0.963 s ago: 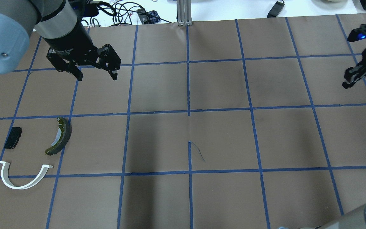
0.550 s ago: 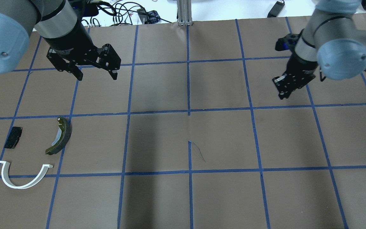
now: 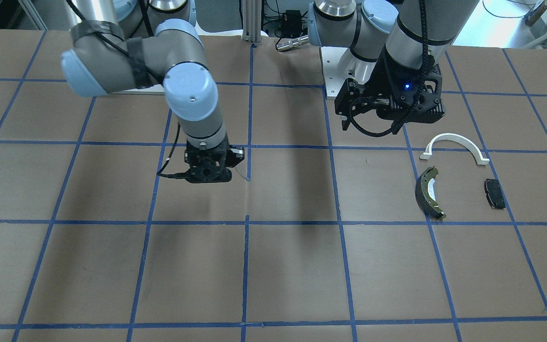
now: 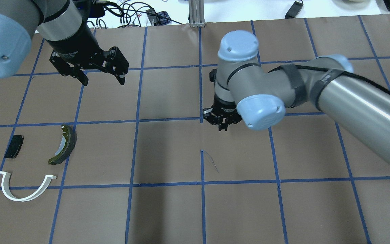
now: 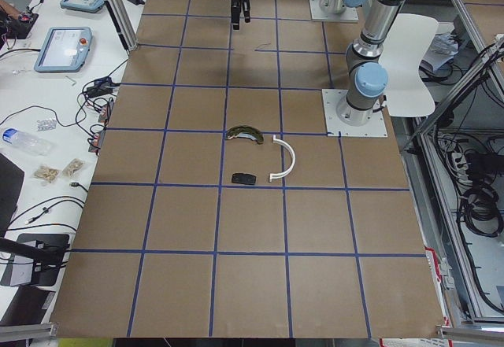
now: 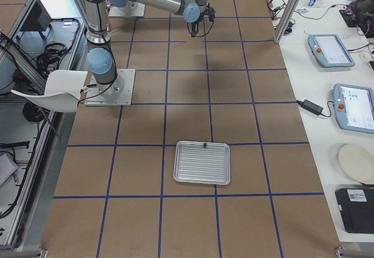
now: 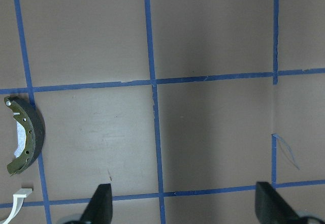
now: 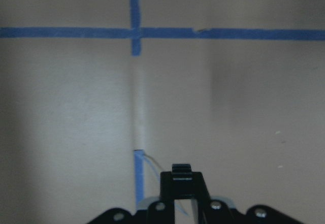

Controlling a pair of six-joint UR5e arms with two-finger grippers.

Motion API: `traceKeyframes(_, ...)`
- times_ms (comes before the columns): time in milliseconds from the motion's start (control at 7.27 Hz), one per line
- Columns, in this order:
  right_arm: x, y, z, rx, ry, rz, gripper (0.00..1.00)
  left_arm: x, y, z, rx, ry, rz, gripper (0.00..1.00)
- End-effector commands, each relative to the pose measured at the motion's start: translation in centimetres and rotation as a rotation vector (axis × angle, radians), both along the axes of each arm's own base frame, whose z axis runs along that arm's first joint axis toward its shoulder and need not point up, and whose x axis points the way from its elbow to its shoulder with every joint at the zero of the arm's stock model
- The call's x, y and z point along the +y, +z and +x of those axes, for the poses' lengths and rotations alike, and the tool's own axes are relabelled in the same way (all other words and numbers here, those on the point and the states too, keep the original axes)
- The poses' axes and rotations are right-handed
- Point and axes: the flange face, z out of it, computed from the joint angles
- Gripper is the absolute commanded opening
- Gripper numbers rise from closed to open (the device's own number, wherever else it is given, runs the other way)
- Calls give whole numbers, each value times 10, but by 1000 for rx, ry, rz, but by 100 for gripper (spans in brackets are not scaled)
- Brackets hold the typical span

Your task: Place bearing gear from tray to pile

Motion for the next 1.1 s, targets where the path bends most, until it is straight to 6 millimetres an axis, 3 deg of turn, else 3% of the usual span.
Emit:
traceKeyframes(0,27,-49,62,-45,-49,-4,2,0,0,0,-1,0,0,100)
traceKeyframes(138,33,-62,66,-45,-79,26,3,0,0,0,1,0,0,100)
traceKeyframes(275,35,-66,65,-42,-81,29,17,0,0,0,-1,0,0,100)
traceKeyframes(412,27,-59,67,-64,-70,-17,74,0,0,0,1,0,0,100)
traceKeyframes(550,23,-50,65,-69,-76,-39,100,0,0,0,1,0,0,100)
traceKeyframes(688,12,-46,54,-68,-83,-48,100,0,0,0,1,0,0,100)
traceKeyframes(825,-4,-25,37,-82,-57,-81,100,0,-1,-1,1,-1,2,100)
traceKeyframes(962,-23,-7,3,-79,27,-77,100,1,-5,-2,2,-3,8,100)
